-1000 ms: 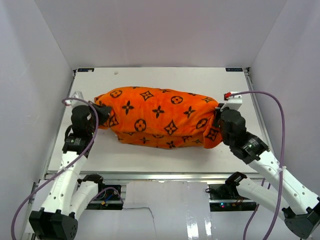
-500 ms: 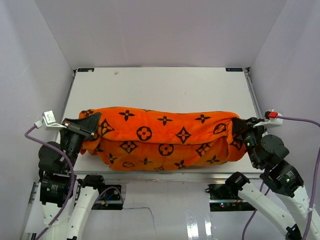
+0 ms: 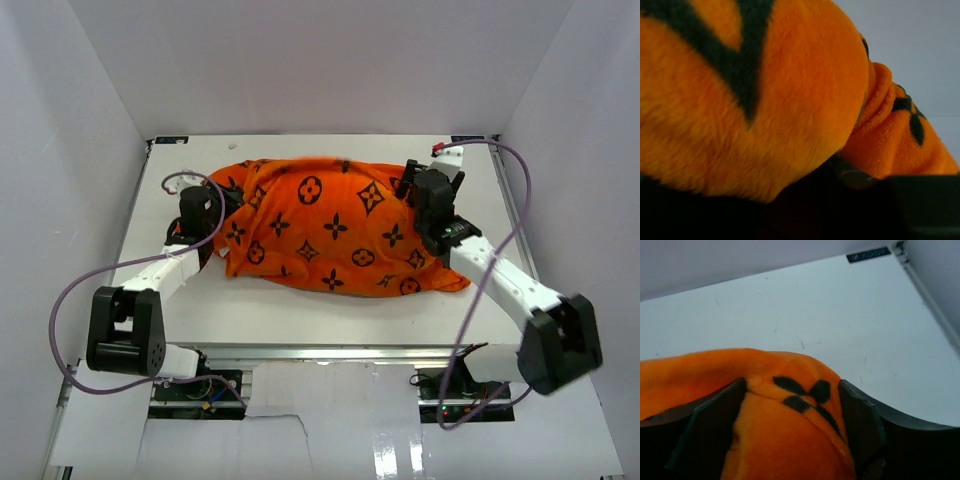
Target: Remove the pillowcase from the pillow
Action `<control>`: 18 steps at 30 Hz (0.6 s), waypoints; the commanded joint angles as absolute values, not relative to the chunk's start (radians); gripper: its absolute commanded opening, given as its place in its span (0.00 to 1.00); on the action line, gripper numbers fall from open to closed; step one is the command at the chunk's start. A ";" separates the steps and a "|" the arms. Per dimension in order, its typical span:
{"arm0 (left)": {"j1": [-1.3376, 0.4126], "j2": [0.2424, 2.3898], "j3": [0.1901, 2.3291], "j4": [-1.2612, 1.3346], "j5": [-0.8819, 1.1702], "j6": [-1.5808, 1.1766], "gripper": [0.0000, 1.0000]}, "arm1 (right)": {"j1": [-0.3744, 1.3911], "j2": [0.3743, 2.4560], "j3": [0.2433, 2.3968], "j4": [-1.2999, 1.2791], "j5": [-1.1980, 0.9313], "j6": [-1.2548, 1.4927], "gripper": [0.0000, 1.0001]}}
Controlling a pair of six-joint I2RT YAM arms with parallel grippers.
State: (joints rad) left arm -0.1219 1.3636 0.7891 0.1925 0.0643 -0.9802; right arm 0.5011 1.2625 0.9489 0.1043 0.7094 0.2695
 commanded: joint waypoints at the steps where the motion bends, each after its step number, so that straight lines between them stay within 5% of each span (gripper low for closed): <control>1: -0.137 1.375 0.751 0.339 0.028 -0.890 0.59 | 0.385 1.392 1.009 0.184 0.483 0.334 0.84; 6: -0.129 1.349 0.802 0.344 0.083 -0.764 0.79 | 0.310 1.479 1.097 0.124 0.330 0.308 0.95; 7: -0.130 1.330 0.819 0.342 0.089 -0.737 0.98 | 0.302 1.468 1.115 0.117 0.266 0.292 0.91; 12: -0.130 1.218 0.932 0.218 0.115 -0.589 0.98 | 0.296 1.497 1.446 -0.133 0.250 0.209 0.90; 18: -0.130 1.129 1.003 0.098 0.016 -0.485 0.98 | 0.298 1.476 1.578 -0.206 0.196 0.189 0.90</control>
